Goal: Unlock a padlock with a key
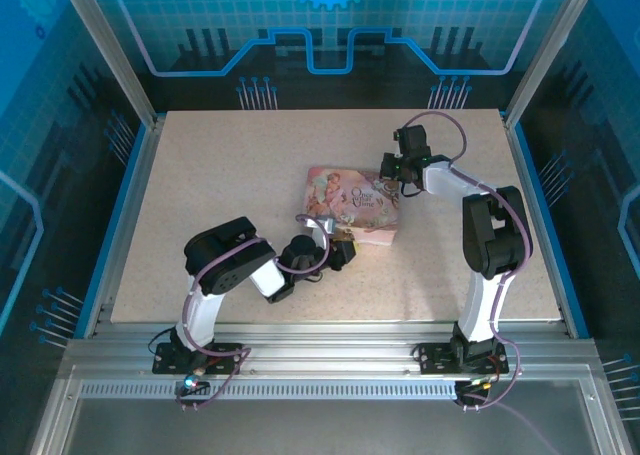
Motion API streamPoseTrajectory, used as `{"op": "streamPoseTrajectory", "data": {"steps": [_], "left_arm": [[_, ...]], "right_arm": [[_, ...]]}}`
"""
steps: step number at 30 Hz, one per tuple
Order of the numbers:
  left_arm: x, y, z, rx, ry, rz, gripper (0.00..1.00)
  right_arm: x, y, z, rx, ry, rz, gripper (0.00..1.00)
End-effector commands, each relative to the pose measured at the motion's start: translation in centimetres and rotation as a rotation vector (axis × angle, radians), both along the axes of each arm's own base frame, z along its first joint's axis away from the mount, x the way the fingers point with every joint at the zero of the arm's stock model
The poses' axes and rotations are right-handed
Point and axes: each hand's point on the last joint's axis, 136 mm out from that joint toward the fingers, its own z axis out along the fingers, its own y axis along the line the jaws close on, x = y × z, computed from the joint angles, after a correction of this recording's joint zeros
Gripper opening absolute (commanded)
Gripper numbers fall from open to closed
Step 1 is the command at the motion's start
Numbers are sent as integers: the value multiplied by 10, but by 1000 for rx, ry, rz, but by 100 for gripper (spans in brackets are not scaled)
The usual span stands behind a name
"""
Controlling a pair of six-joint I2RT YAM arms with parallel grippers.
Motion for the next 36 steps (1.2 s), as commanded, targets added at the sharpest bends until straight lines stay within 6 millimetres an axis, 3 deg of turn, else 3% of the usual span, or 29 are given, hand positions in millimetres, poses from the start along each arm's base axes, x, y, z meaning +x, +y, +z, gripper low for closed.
{"op": "streamPoseTrajectory", "data": {"steps": [1,10,20,29,36], "left_arm": [[3,2,7,-1,9,-12,19],[-2,3,1,74,115,-78,10],[-10,3,10,201,288,-214,4],[1,-14,32,148,313,-240,3],[15,-16,35,141,315,-197,2]], "right_arm": [[-27,10,-19,5,102,27,0],[-26,6,-11,8,85,31,0],[-13,-3,19,49,24,28,0],[-3,-28,51,67,-32,-21,0],[-8,-48,78,104,-90,-61,0]]}}
